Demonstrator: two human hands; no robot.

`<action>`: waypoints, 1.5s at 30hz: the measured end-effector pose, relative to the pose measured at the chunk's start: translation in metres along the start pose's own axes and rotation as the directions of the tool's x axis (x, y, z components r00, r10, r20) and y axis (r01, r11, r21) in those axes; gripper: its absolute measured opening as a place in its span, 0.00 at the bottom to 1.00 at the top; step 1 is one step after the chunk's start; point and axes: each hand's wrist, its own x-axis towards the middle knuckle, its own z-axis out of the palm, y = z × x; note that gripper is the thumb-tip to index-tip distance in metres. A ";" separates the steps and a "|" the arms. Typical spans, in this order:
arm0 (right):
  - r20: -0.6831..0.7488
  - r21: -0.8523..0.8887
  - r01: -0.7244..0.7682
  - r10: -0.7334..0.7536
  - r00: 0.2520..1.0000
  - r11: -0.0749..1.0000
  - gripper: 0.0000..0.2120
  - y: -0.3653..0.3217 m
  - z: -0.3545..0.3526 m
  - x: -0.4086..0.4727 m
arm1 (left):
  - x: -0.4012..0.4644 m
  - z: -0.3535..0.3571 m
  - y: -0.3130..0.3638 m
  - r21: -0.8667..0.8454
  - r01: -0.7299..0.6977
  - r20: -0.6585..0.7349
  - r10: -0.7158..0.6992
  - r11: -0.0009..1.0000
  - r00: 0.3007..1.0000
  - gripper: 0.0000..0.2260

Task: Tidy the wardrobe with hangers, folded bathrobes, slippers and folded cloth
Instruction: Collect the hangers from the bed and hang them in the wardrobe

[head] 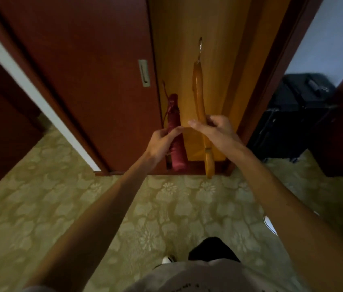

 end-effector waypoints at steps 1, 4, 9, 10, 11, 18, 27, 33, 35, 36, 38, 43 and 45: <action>-0.005 0.000 -0.007 0.007 1.000 1.000 0.16 -0.001 -0.007 0.017 | 0.018 0.003 0.006 0.002 -0.001 0.015 0.001 1.000 1.000 0.18; -0.029 -0.009 -0.038 0.038 0.999 0.999 0.14 0.004 -0.029 0.072 | 0.077 0.015 0.023 -0.011 -0.015 0.039 0.015 1.000 0.999 0.17; -0.017 -0.014 -0.067 0.067 0.998 0.998 0.11 0.023 -0.065 0.165 | 0.175 0.040 0.054 0.052 -0.068 0.042 0.066 0.996 0.997 0.21; -0.013 -0.012 -0.065 0.065 0.998 0.998 0.10 0.026 -0.075 0.188 | 0.199 0.045 0.063 0.060 -0.074 0.042 0.072 0.995 0.997 0.21; -0.012 -0.016 -0.058 0.058 0.998 0.998 0.11 0.028 -0.085 0.213 | 0.222 0.049 0.075 0.076 -0.081 0.039 0.079 0.994 0.996 0.21; -0.007 -0.069 -0.006 0.006 1.000 0.998 0.21 0.006 -0.163 0.359 | 0.355 0.070 0.166 0.072 -0.130 -0.014 0.131 0.989 0.991 0.14; -0.029 -0.096 0.080 -0.083 0.996 0.992 0.21 -0.063 -0.205 0.470 | 0.457 0.081 0.253 -0.022 -0.168 -0.113 0.165 0.986 0.980 0.24; -0.043 -0.071 0.115 -0.119 0.992 0.991 0.26 -0.107 -0.210 0.515 | 0.497 0.066 0.315 0.042 -0.227 -0.107 0.230 0.973 0.967 0.32; -0.039 -0.044 0.133 -0.135 0.990 0.990 0.24 -0.122 -0.209 0.526 | 0.509 0.057 0.332 0.055 -0.244 -0.125 0.249 0.968 0.960 0.40; -0.030 -0.026 0.147 -0.148 0.989 0.989 0.22 -0.129 -0.209 0.531 | 0.516 0.052 0.340 0.060 -0.252 -0.132 0.258 0.966 0.957 0.43; -0.025 0.000 0.178 -0.178 0.984 0.984 0.19 -0.145 -0.210 0.541 | 0.530 0.045 0.358 0.063 -0.274 -0.130 0.280 0.960 0.951 0.45; -0.116 -0.005 0.236 -0.235 0.965 0.972 0.24 -0.184 -0.224 0.572 | 0.552 0.036 0.404 0.091 -0.332 -0.091 0.340 0.939 0.936 0.42; -0.152 -0.007 0.250 -0.248 0.957 0.968 0.27 -0.196 -0.233 0.583 | 0.558 0.035 0.421 0.106 -0.365 -0.076 0.373 0.925 0.925 0.34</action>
